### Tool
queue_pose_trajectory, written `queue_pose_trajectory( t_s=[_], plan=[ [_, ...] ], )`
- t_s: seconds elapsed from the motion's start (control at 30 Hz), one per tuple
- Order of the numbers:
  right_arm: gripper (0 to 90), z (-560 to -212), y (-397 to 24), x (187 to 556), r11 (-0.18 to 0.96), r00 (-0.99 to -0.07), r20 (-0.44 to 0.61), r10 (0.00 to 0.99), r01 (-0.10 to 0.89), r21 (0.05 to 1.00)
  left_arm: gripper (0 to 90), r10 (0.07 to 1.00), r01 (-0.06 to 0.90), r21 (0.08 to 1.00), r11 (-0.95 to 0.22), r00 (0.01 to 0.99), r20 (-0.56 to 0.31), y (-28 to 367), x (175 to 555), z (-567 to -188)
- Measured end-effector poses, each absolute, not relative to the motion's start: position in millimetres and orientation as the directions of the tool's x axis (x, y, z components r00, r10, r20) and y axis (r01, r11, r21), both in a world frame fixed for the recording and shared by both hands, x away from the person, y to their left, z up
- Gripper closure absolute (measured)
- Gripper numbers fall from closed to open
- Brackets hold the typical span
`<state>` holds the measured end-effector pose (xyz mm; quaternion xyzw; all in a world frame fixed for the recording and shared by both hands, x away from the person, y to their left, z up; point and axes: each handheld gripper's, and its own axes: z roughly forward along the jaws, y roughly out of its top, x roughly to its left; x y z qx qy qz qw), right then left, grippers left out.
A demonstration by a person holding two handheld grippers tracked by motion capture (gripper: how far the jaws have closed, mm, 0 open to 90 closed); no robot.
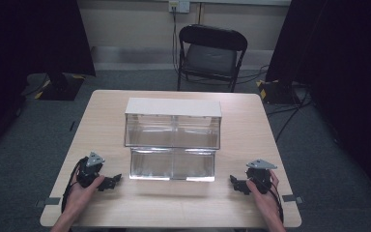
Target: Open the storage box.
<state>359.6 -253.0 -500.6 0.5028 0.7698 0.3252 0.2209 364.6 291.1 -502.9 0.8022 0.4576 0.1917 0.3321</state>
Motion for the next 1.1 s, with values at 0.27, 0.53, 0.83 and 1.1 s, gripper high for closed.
queue_pose_trajectory(
  t_s=[0.27, 0.53, 0.83, 1.1],
  plan=[
    [7.5, -499.5, -252.0, 358.4, 0.283, -0.394, -0.014, 0.919, 0.635, 0.719, 0.0, 0.861, 0.607, 0.708, -0.361, 0.508, 0.003, 291.1, 364.6, -502.8],
    [14.4, -494.6, -251.6, 356.2, 0.283, -0.416, 0.012, 0.909, 0.638, 0.716, 0.0, 0.862, 0.607, 0.708, -0.361, 0.508, 0.004, 291.1, 364.6, -502.8],
    [14.5, -476.7, -246.3, 345.5, 0.257, -0.459, 0.065, 0.886, 0.604, 0.754, 0.0, 0.861, 0.607, 0.708, -0.361, 0.508, 0.004, 291.1, 364.6, -502.9],
    [14.3, -460.6, -243.6, 335.4, 0.243, -0.498, 0.09, 0.863, 0.563, 0.79, 0.0, 0.863, 0.606, 0.709, -0.361, 0.505, 0.007, 291.0, 364.3, -502.8]
  ],
)
